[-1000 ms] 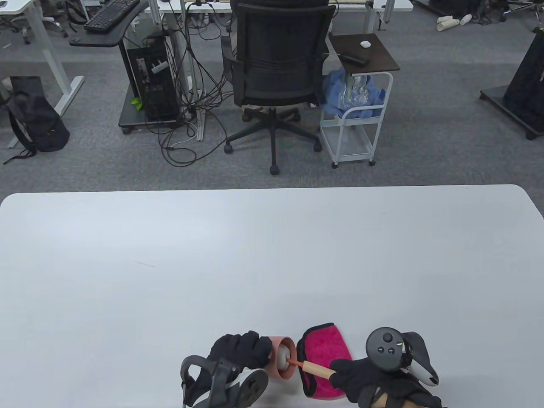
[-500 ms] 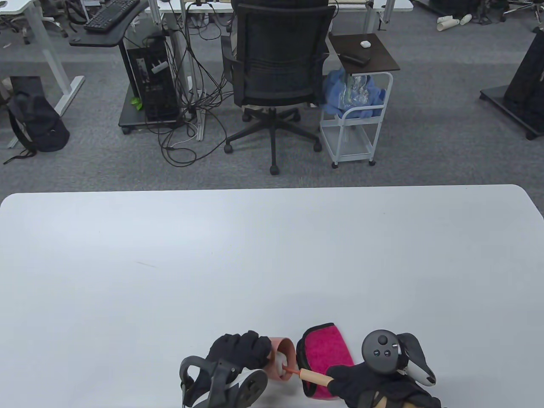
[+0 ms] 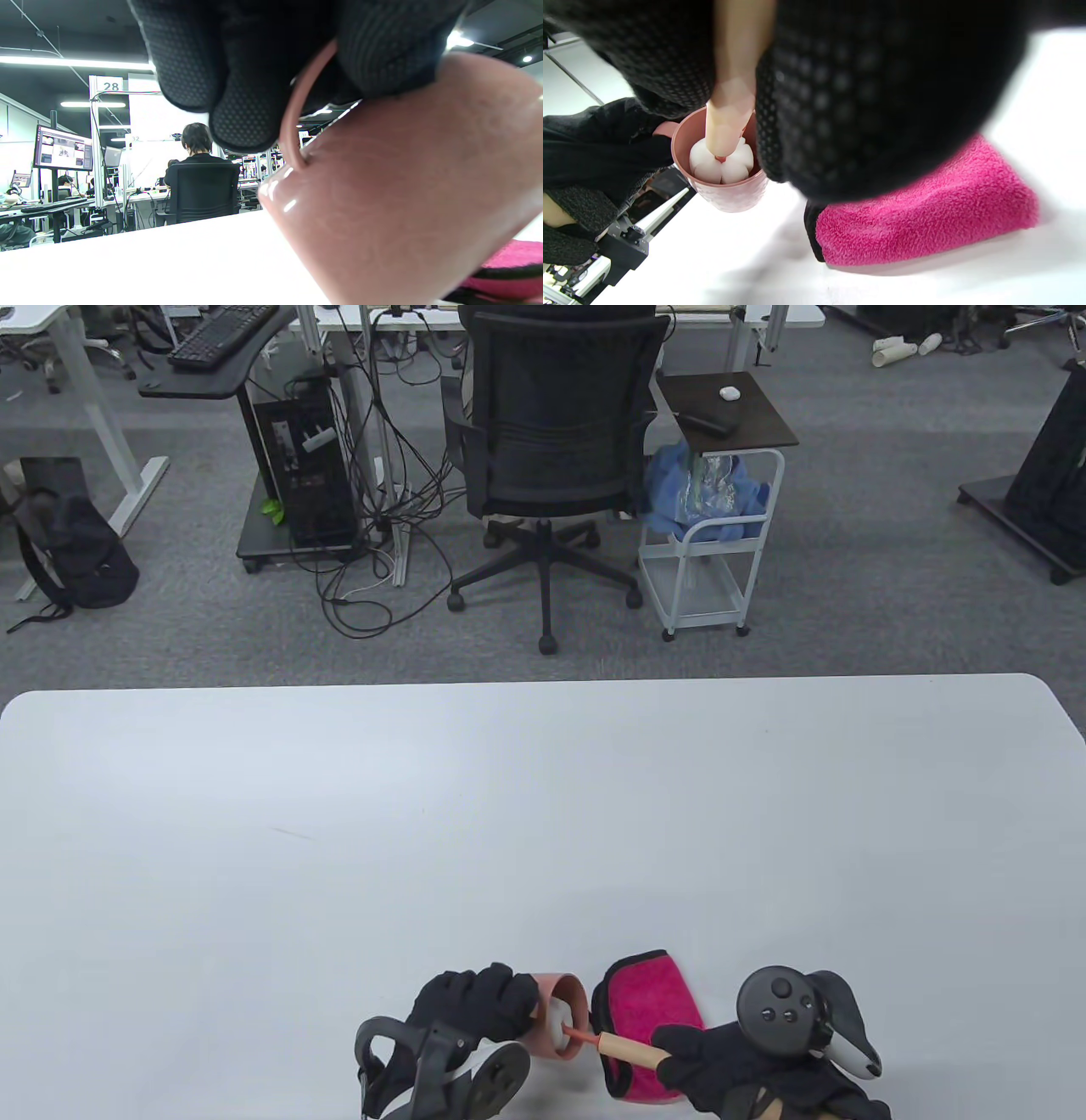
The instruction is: Brush the water cup with the cup brush
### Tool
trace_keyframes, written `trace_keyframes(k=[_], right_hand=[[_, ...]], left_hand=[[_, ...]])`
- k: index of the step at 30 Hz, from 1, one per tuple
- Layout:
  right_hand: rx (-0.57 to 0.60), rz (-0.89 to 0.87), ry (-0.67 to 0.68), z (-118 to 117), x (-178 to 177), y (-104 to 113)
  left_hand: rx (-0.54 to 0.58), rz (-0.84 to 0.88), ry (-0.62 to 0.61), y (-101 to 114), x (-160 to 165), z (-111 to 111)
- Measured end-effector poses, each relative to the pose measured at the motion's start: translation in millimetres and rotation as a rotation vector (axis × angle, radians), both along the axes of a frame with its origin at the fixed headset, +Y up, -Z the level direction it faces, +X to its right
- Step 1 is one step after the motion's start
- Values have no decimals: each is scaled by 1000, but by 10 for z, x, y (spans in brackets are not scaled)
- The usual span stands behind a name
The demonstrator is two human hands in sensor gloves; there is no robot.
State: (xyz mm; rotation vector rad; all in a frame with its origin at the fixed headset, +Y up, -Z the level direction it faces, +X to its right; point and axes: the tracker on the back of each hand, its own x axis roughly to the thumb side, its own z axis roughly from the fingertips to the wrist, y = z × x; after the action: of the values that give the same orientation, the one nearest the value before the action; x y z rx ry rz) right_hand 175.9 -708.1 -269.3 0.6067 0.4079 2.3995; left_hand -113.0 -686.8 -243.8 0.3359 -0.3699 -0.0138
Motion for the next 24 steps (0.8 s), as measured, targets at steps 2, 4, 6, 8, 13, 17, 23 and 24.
trace_keyframes(k=[2, 4, 6, 8, 13, 17, 23, 24], right_hand=[[4, -1, -1, -1, 7, 3], [14, 2, 1, -3, 5, 1], [22, 5, 3, -6, 3, -2], [42, 7, 1, -13, 8, 1], [107, 26, -30, -40, 44, 26], [88, 37, -82, -64, 96, 10], [55, 30, -112, -64, 112, -4], [42, 32, -114, -67, 110, -11]], left_hand=[[0, 2, -2, 1, -1, 1], [1, 1, -4, 0, -2, 1], [-4, 5, -6, 1, -8, -2], [-7, 9, -13, 1, -11, -3], [-29, 19, -27, -6, -21, -19], [-24, 11, -28, 1, -15, -14], [-8, 18, -27, 10, -25, 2], [-8, 16, -26, 12, -22, 4]])
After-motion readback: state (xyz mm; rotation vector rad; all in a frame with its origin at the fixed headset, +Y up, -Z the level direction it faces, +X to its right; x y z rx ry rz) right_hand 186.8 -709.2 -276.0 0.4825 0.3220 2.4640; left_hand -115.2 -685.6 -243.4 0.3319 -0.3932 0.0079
